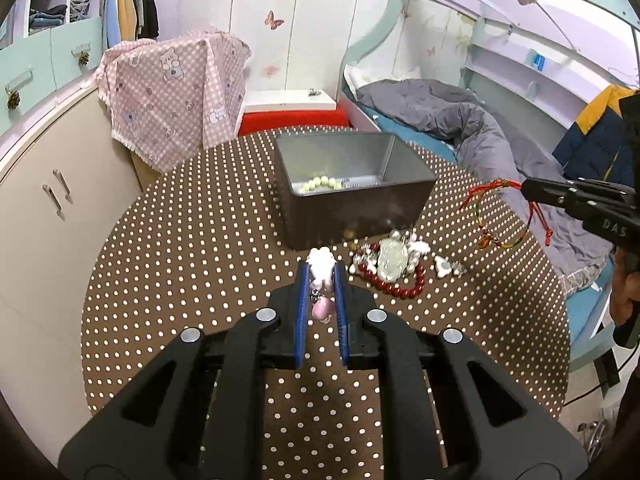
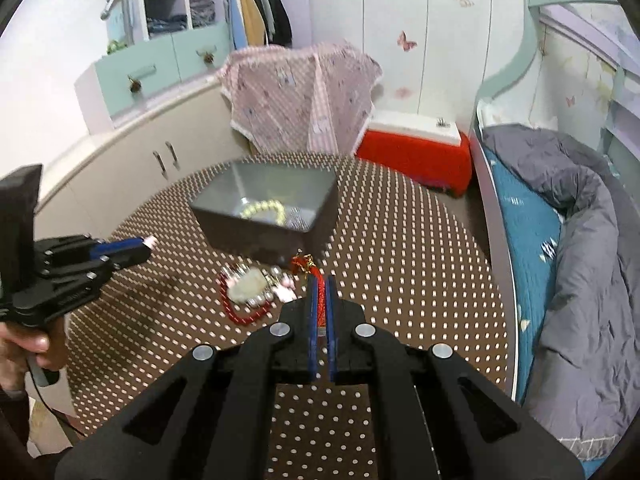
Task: Organize jewelry
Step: 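Carry the pink charm and red string bracelet over the grey box and release both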
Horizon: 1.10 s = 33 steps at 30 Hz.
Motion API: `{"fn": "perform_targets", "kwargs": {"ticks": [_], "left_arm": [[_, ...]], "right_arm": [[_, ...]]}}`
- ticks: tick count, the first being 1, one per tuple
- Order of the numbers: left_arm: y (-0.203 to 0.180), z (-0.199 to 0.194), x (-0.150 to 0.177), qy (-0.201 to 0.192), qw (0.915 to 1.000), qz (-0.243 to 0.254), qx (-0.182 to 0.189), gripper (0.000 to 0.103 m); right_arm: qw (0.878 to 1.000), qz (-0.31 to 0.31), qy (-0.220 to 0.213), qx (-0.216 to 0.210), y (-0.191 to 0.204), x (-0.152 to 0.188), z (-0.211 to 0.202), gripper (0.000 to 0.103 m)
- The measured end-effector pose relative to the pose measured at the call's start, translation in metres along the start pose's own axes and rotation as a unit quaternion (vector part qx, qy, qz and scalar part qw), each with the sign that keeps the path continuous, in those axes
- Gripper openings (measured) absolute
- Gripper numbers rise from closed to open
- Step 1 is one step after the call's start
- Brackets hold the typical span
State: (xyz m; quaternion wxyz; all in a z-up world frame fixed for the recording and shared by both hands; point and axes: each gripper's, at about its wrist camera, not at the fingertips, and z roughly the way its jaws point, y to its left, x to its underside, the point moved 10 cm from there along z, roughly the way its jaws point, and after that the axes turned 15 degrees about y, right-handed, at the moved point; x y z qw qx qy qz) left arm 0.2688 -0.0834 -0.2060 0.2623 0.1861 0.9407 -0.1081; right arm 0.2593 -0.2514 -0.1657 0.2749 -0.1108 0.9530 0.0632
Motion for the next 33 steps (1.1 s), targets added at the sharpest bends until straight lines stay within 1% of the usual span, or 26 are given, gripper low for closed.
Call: {"fn": "perform_targets", "kwargs": {"ticks": [2, 6, 9, 12, 14, 16, 20, 21, 22, 23, 24, 25, 26, 27, 29, 30, 32, 33], "left_arm": [[0.0, -0.007, -0.006, -0.008, 1.0, -0.002, 0.002, 0.012], [0.002, -0.027, -0.026, -0.033, 0.9994, -0.003, 0.007, 0.012], [0.002, -0.042, -0.054, -0.056, 0.9984, -0.003, 0.006, 0.012], [-0.002, -0.047, -0.08, -0.069, 0.9976, 0.001, 0.007, 0.012], [-0.006, -0.044, -0.096, -0.069, 0.9975, -0.001, 0.015, 0.012], [-0.012, -0.037, -0.111, -0.067, 0.9975, 0.002, 0.021, 0.013], [-0.013, -0.014, -0.127, -0.045, 0.9987, -0.009, 0.023, 0.014], [-0.01, -0.007, -0.129, -0.038, 0.999, -0.016, 0.019, 0.024], [-0.007, -0.002, -0.13, -0.031, 0.9992, -0.023, 0.013, 0.064], [-0.001, 0.001, -0.131, -0.034, 0.9988, -0.036, 0.007, 0.085], [0.004, -0.002, -0.132, -0.049, 0.9977, -0.047, 0.003, 0.094], [0.008, -0.006, -0.132, -0.062, 0.9966, -0.054, 0.001, 0.094], [0.011, -0.007, -0.131, -0.061, 0.9965, -0.057, -0.001, 0.094], [0.015, -0.008, -0.13, -0.059, 0.9963, -0.061, -0.007, 0.094], [0.019, -0.011, -0.126, -0.064, 0.9957, -0.064, -0.02, 0.094], [0.021, -0.013, -0.124, -0.065, 0.9954, -0.065, -0.027, 0.094], [0.027, -0.02, -0.121, -0.073, 0.9939, -0.069, -0.046, 0.094], [0.028, -0.025, -0.118, -0.079, 0.9929, -0.071, -0.053, 0.094]], "right_arm": [[1.0, -0.006, -0.012, -0.001, 0.002, -0.007, -0.011, 0.002], [0.999, -0.026, -0.047, -0.002, 0.014, -0.037, -0.037, 0.002], [0.997, -0.039, -0.07, -0.004, 0.021, -0.061, -0.047, 0.002], [0.995, -0.045, -0.083, -0.016, 0.026, -0.088, -0.049, 0.002], [0.995, -0.044, -0.083, -0.029, 0.028, -0.105, -0.042, 0.002], [0.995, -0.042, -0.076, -0.04, 0.027, -0.115, -0.032, 0.002], [0.997, -0.026, -0.041, -0.057, 0.021, -0.125, 0.004, 0.003], [0.998, -0.016, -0.03, -0.057, 0.017, -0.125, 0.016, 0.008], [0.998, -0.005, -0.022, -0.054, 0.011, -0.124, 0.024, 0.016], [0.998, 0.006, -0.018, -0.052, 0.007, -0.123, 0.031, 0.045], [0.999, 0.023, -0.021, -0.044, -0.003, -0.12, 0.035, 0.063], [0.998, 0.032, -0.025, -0.044, -0.006, -0.119, 0.034, 0.071], [0.998, 0.039, -0.03, -0.049, -0.009, -0.117, 0.033, 0.079], [0.997, 0.045, -0.032, -0.053, -0.012, -0.115, 0.032, 0.084], [0.997, 0.056, -0.039, -0.045, -0.019, -0.111, 0.028, 0.092], [0.996, 0.062, -0.046, -0.042, -0.022, -0.11, 0.024, 0.095], [0.996, 0.068, -0.053, -0.036, -0.026, -0.108, 0.018, 0.095], [0.996, 0.069, -0.058, -0.026, -0.027, -0.108, 0.014, 0.095]]}}
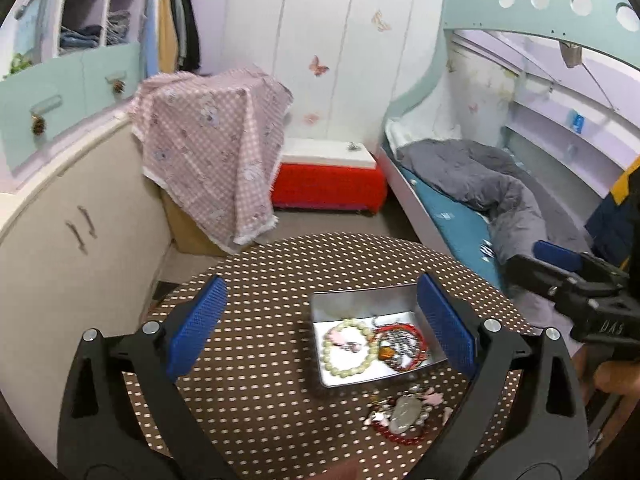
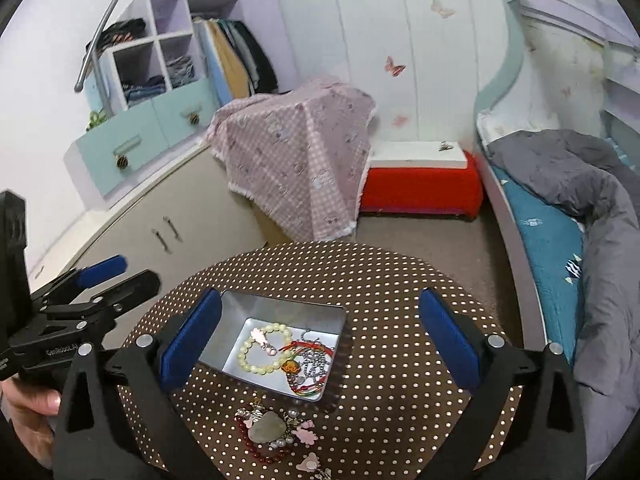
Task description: Organize jewelry
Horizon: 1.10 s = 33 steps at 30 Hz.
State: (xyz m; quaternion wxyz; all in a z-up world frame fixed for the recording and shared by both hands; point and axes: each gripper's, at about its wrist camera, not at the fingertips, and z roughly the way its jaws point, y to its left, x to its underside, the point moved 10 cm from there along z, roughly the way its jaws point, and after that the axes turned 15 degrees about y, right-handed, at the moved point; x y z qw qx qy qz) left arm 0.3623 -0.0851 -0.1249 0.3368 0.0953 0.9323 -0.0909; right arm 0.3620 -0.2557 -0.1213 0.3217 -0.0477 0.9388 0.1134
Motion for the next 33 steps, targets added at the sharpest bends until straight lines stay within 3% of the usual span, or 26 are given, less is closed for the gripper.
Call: {"fn": "perform_targets", "kwargs": {"ticks": [7, 15, 25, 33], "left_arm": [[0.018, -0.03, 0.019, -0.026, 0.9986, -0.021, -0.042, 0.094], [0.024, -0.051, 0.043, -0.033, 0.9973, -0.037, -0.054, 0.094], [0.017, -0.07, 0.058, -0.045, 0.9964, -0.026, -0.066, 0.095], [0.006, -0.077, 0.078, -0.052, 0.9964, -0.005, -0.067, 0.095]], "right_arm": [[0.999, -0.004, -0.032, 0.039, 0.001, 0.006, -0.028, 0.095], [0.996, -0.024, -0.064, 0.057, 0.019, 0.014, -0.059, 0.095], [0.994, -0.032, -0.087, 0.056, 0.033, 0.029, -0.084, 0.095], [0.996, -0.011, -0.079, 0.044, 0.012, 0.065, -0.091, 0.095]]}}
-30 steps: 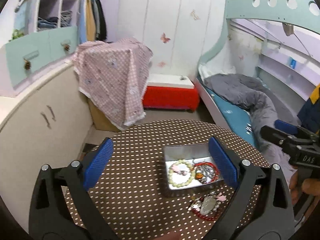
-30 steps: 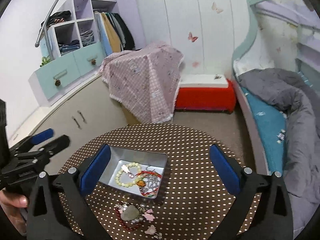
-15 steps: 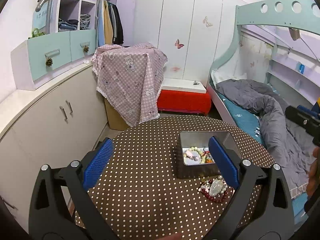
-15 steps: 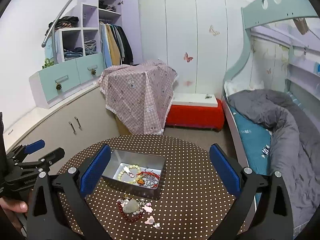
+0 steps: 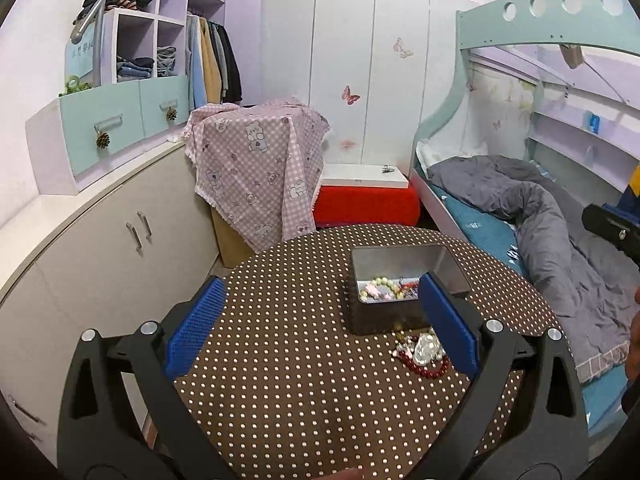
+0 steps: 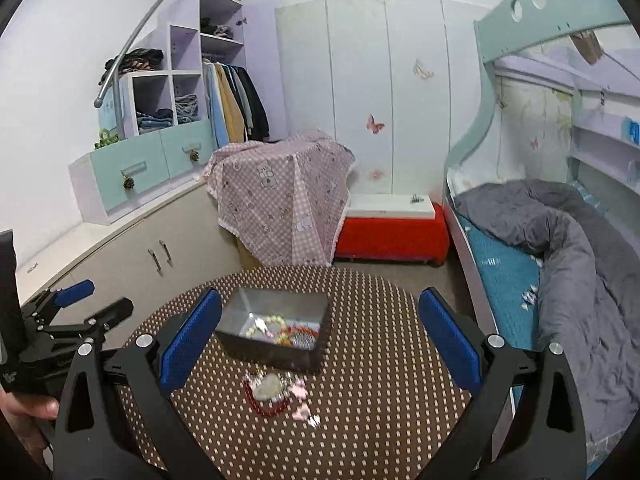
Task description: Organize jewelry
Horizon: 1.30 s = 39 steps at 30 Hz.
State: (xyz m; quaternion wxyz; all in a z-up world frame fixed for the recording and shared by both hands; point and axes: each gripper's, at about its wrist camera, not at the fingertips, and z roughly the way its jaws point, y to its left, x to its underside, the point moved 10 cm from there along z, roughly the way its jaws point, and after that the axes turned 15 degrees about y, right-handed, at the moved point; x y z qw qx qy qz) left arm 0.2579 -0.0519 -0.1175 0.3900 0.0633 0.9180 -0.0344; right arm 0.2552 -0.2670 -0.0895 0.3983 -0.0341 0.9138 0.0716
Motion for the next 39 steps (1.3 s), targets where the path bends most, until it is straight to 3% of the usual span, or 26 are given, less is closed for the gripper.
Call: {"fn": "perform_targets", "kwargs": {"ticks": [8, 16, 21, 24, 26, 27, 28, 29, 39], "left_arm": [[-0.011, 0.03, 0.03, 0.043, 0.9988, 0.019, 0.016, 0.095], [-0.018, 0.063, 0.054, 0.091, 0.9956, 0.021, 0.015, 0.095], [-0.023, 0.079, 0.064, 0.112, 0.9931, 0.031, 0.017, 0.095], [-0.03, 0.088, 0.067, 0.122, 0.9916, 0.036, 0.023, 0.095], [-0.035, 0.096, 0.069, 0.131, 0.9902, 0.041, 0.025, 0.095], [-0.037, 0.101, 0.07, 0.136, 0.9894, 0.043, 0.025, 0.095], [-0.039, 0.105, 0.071, 0.14, 0.9888, 0.044, 0.025, 0.095], [-0.042, 0.109, 0.071, 0.144, 0.9881, 0.046, 0.028, 0.095], [-0.076, 0.134, 0.086, 0.19, 0.9778, 0.077, 0.042, 0.095]], "right_arm": [[0.997, -0.002, 0.073, 0.01, -0.016, 0.055, 0.035, 0.095], [0.983, -0.039, 0.181, -0.007, -0.006, 0.112, 0.103, 0.094], [0.973, -0.079, 0.216, -0.013, 0.008, 0.123, 0.134, 0.073], [0.968, -0.096, 0.229, -0.023, 0.016, 0.128, 0.145, 0.049], [0.969, -0.11, 0.222, -0.019, 0.019, 0.127, 0.146, 0.038], [0.968, -0.113, 0.221, -0.026, 0.021, 0.126, 0.145, 0.024], [0.969, -0.11, 0.221, -0.031, 0.021, 0.126, 0.144, 0.017], [0.969, -0.109, 0.221, -0.033, 0.02, 0.127, 0.143, 0.013], [0.974, -0.077, 0.208, -0.045, -0.002, 0.129, 0.125, 0.013]]}}
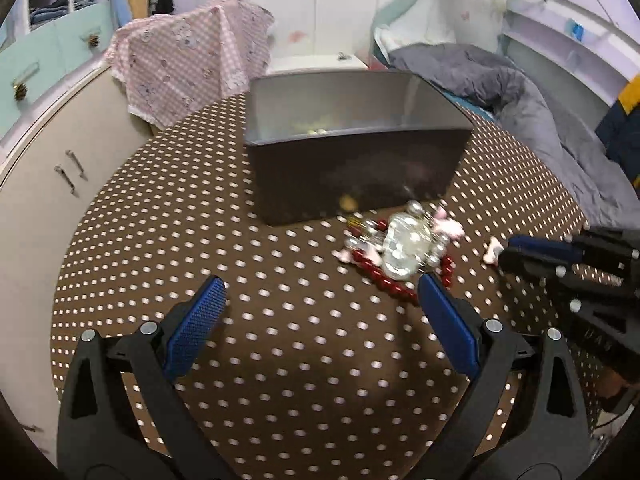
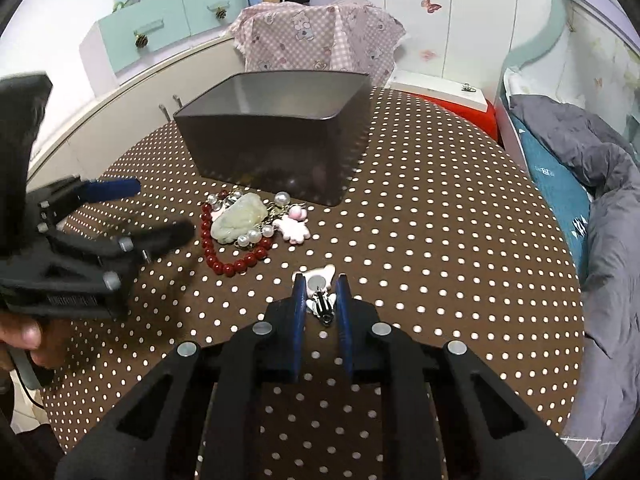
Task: Organize jewelry
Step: 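Grasp the small white charm with the right tool while the left tool grasps the red bead bracelet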
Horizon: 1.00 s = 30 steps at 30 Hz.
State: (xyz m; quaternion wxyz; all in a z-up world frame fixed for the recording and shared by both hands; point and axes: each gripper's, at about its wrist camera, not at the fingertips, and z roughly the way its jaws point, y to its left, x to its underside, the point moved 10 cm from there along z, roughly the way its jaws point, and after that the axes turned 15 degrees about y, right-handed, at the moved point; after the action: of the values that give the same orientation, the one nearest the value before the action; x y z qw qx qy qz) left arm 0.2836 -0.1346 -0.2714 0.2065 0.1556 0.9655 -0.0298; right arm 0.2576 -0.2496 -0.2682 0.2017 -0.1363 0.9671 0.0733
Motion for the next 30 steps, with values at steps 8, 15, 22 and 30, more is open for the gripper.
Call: {"fn": "perform_targets", "kwargs": {"ticks": [8, 15, 22, 30], "left_arm": [[-0.004, 0.013, -0.006, 0.009, 0.9998, -0.013, 0.011, 0.05], [0.008, 0.009, 0.002, 0.015, 0.9996, -0.008, 0.023, 0.038], [0.0, 0.0, 0.002, -0.003, 0.9979, -0.002, 0.064, 0.007], [0.003, -0.056, 0.001, -0.06, 0.9938, 0.008, 0.093, 0.007]], "right_arm": [[1.0, 0.001, -0.003, -0.006, -0.002, -0.008, -0.001, 0.014], [1.0, -0.003, -0.002, -0.009, 0.0, -0.005, -0.001, 0.014], [1.0, -0.007, -0.013, -0.01, 0.006, -0.007, -0.01, 0.014], [0.999, -0.01, -0.037, -0.014, 0.01, -0.016, -0.032, 0.014]]}}
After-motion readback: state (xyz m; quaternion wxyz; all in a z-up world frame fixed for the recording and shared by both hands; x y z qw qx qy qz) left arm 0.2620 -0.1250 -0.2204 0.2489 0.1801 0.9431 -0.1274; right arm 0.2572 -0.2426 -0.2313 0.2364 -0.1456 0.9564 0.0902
